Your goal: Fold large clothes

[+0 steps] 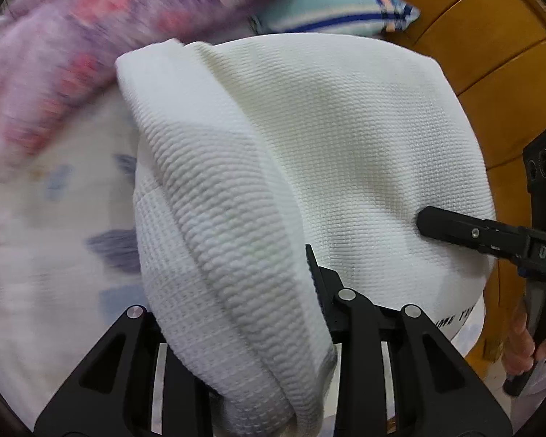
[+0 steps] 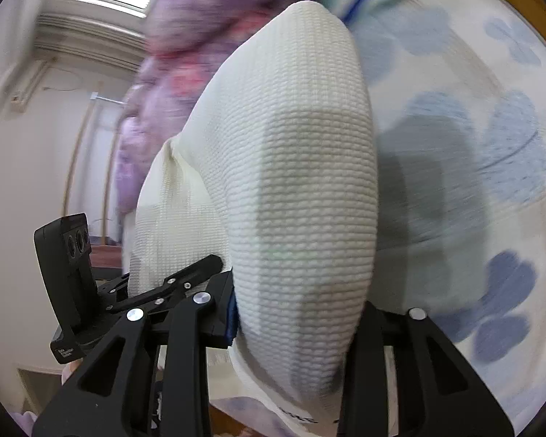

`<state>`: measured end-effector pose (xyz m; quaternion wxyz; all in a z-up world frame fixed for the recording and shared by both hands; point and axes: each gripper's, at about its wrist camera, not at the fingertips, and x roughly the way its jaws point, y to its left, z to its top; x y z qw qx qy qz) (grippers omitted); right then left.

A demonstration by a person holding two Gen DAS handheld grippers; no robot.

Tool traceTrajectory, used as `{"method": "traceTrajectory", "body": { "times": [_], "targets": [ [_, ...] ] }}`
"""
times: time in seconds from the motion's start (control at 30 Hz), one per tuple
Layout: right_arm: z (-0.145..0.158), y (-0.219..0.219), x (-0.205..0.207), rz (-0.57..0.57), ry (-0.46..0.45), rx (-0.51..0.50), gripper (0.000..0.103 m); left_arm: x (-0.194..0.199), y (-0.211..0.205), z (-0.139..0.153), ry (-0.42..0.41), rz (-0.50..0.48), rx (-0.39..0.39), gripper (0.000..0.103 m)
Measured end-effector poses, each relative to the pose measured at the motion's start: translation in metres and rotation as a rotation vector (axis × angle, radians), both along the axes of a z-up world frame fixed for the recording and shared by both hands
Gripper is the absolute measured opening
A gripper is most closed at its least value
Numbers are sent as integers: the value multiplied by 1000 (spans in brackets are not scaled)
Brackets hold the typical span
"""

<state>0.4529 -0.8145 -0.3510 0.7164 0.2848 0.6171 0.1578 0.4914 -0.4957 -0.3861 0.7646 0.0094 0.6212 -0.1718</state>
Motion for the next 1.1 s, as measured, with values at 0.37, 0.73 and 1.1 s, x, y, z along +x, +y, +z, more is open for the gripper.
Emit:
{"method": "traceTrajectory", "body": {
  "times": [0.37,0.73,1.1],
  "targets": [
    [68,-60,-39,-135,-216,-295,54,-11,26,-11,-98,59,408,55],
    [-51,-39,-23,-140,28,-357,9,19,-25,-90,-13,38,262,20],
    [71,-6,-95,-230,-102,-333,70,-21,8,20,-183,13,128,92]
  ]
}}
